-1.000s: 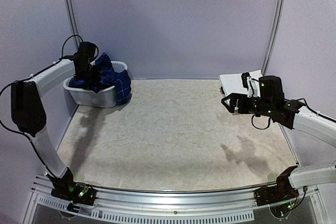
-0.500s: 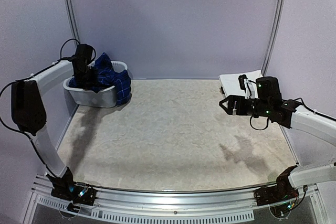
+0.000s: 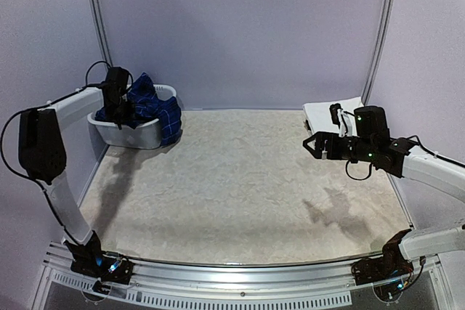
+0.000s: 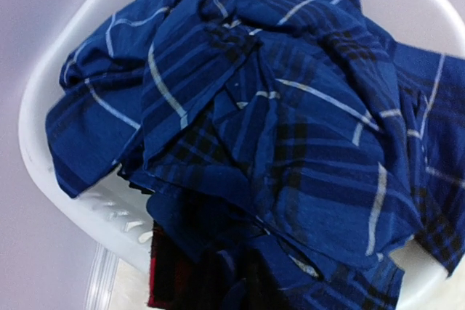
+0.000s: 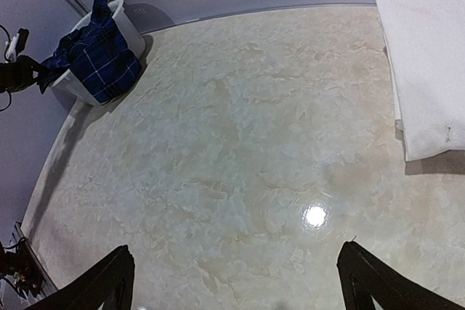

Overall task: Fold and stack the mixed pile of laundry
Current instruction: Pick up the crumpled shirt from the bin.

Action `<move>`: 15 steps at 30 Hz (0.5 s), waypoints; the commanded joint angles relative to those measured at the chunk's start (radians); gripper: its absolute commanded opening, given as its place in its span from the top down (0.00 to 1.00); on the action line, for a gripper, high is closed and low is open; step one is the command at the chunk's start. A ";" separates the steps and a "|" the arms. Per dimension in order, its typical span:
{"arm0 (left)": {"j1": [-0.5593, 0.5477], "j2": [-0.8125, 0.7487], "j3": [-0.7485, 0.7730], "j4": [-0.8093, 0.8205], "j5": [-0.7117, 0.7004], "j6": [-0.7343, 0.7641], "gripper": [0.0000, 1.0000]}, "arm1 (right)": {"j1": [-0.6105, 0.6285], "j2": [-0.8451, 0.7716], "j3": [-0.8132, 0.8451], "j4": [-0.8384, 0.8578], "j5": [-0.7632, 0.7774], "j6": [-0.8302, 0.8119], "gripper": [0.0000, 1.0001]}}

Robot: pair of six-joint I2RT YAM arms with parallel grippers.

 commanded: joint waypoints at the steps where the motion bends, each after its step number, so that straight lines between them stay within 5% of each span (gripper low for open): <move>1: 0.016 0.025 0.025 0.008 0.019 -0.007 1.00 | 0.006 0.002 0.012 -0.014 -0.013 0.010 0.01; 15: -0.016 -0.086 0.164 0.043 0.073 0.010 1.00 | 0.006 0.011 0.054 -0.030 -0.002 0.016 0.01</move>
